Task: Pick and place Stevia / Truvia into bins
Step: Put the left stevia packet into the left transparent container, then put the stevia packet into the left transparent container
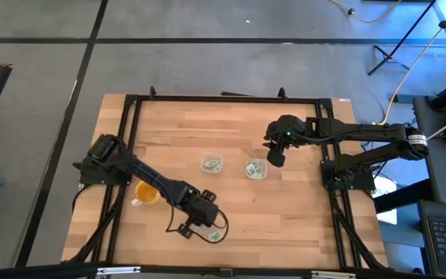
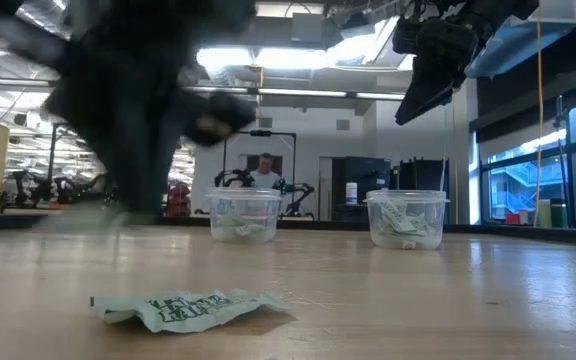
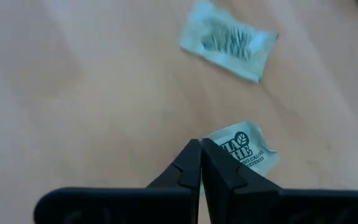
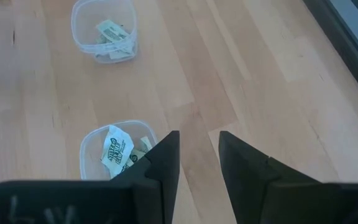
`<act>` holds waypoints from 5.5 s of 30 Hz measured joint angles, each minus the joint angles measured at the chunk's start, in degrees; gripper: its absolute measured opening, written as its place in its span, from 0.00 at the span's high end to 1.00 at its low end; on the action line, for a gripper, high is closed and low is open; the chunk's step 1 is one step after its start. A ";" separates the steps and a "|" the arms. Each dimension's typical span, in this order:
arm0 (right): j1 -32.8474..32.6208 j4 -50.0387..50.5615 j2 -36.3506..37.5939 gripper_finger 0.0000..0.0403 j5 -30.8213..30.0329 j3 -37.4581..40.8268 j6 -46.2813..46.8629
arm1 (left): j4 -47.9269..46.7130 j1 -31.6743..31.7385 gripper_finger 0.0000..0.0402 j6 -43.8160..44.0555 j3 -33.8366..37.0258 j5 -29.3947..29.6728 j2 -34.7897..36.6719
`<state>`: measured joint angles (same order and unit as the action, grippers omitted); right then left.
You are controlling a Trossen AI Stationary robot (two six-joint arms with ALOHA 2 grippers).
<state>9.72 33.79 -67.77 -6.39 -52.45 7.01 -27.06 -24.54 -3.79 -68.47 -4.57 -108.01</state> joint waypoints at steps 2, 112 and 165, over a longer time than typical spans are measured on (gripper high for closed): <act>0.00 -0.01 0.00 0.71 0.00 0.00 0.00 | -0.80 0.92 0.99 0.00 -0.09 1.43 2.64; -3.79 -24.49 37.88 0.71 0.04 31.17 3.41 | 9.47 -2.99 0.69 6.03 -8.63 7.31 -10.99; -3.79 -21.12 37.92 0.71 0.00 31.17 1.96 | -15.23 24.53 1.00 7.69 -6.05 14.72 10.82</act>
<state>5.93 12.67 -29.85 -6.39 -21.28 8.97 -42.28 -0.02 3.90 -74.51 10.15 -97.19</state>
